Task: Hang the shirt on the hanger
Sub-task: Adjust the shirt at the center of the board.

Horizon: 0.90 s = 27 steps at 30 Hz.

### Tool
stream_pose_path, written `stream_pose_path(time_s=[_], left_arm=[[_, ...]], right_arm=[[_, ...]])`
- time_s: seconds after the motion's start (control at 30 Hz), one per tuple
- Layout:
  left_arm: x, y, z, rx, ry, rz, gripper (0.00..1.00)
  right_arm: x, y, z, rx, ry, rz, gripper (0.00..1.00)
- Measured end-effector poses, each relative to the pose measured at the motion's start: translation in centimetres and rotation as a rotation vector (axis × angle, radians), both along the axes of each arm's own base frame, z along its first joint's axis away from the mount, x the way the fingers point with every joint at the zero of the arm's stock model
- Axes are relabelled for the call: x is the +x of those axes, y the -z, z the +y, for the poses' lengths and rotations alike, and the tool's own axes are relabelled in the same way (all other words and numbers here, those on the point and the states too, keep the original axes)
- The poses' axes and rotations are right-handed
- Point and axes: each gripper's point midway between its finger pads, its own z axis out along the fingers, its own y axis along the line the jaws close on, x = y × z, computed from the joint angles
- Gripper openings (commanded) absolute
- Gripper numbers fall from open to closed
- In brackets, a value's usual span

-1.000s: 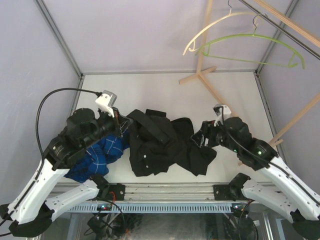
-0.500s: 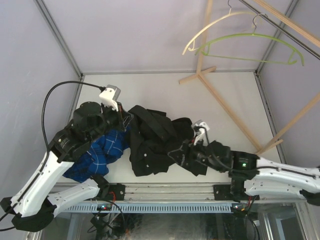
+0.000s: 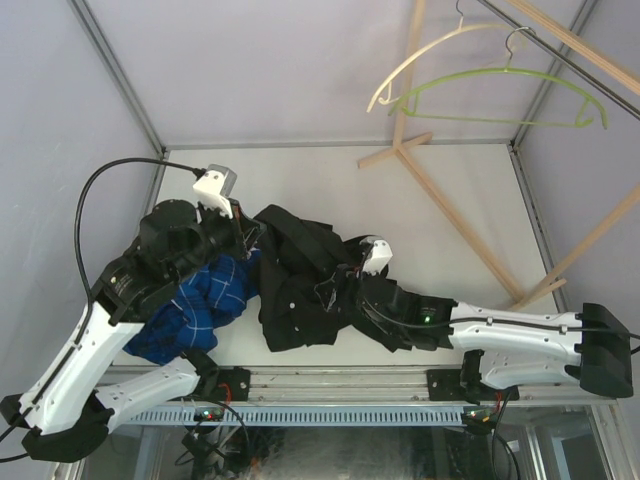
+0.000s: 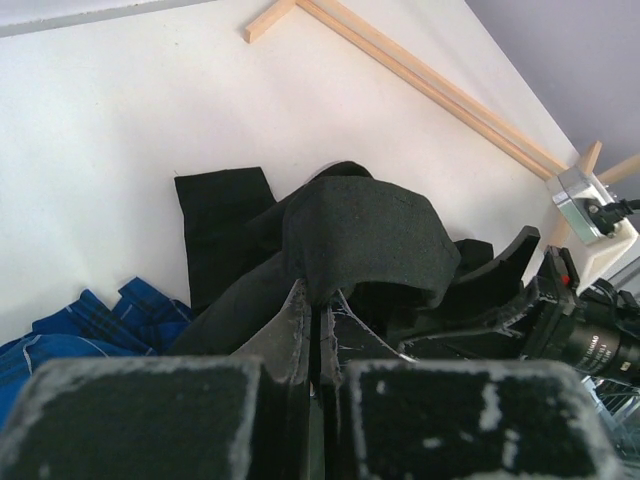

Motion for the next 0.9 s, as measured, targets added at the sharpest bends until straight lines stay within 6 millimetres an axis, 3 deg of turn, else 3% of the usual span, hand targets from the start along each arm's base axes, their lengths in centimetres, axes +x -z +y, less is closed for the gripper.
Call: stream_pose_path(time_s=[0.3, 0.6, 0.73, 0.9], left_arm=[[0.0, -0.2, -0.3, -0.008, 0.008, 0.006, 0.0], [-0.2, -0.2, -0.6, -0.026, 0.018, 0.016, 0.0], [-0.3, -0.3, -0.6, -0.029, 0.021, 0.017, 0.0], [-0.5, -0.4, -0.5, -0.035, 0.028, 0.014, 0.0]], right_arm=[[2.8, 1.9, -2.0, -0.063, 0.153, 0.008, 0.63], [6.6, -0.3, -4.0, -0.063, 0.296, -0.121, 0.6], [8.0, -1.2, -4.9, -0.071, 0.341, -0.17, 0.49], [8.8, -1.7, -5.7, -0.1, 0.364, -0.198, 0.18]])
